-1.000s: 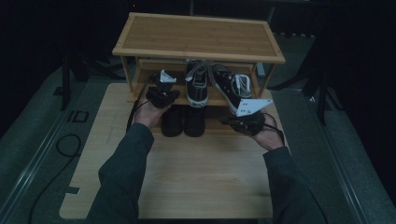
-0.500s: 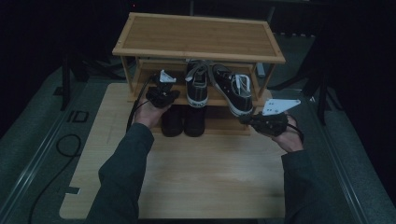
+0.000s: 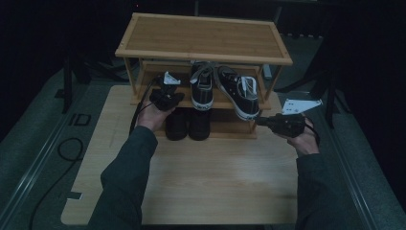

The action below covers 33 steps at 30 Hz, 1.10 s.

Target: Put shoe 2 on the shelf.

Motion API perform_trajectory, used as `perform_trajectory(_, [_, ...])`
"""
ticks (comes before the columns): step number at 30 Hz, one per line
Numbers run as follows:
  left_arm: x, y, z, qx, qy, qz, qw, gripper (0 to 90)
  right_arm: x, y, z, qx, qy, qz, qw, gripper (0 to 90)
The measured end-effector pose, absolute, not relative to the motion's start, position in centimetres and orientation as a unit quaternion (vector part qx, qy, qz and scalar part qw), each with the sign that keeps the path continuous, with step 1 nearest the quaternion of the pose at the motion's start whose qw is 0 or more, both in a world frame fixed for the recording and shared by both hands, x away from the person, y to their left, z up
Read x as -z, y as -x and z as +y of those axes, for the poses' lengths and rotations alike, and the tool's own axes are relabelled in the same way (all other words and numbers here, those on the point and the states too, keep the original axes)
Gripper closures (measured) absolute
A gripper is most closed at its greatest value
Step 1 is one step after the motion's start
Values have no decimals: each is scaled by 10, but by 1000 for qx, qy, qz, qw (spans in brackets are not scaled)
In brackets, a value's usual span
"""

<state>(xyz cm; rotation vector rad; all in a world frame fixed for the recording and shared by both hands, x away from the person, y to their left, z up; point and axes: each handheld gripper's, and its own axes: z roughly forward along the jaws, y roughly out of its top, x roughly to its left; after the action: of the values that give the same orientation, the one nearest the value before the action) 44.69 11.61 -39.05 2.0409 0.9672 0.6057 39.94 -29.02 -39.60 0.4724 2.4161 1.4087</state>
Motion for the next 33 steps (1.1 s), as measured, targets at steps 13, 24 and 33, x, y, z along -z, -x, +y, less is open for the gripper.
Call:
perform_trajectory(13, [391, -447, 117, -238, -803, 381, 391, 900, 391, -403, -267, -506, -146, 838, 147, 900])
perform_trajectory(24, [391, -447, 116, -238, -803, 381, 392, 900, 392, -409, -252, -512, -139, 836, 140, 900])
perform_trajectory(33, [391, -447, 117, -238, -802, 381, 393, 900, 388, -410, -237, -502, -126, 843, 145, 900])
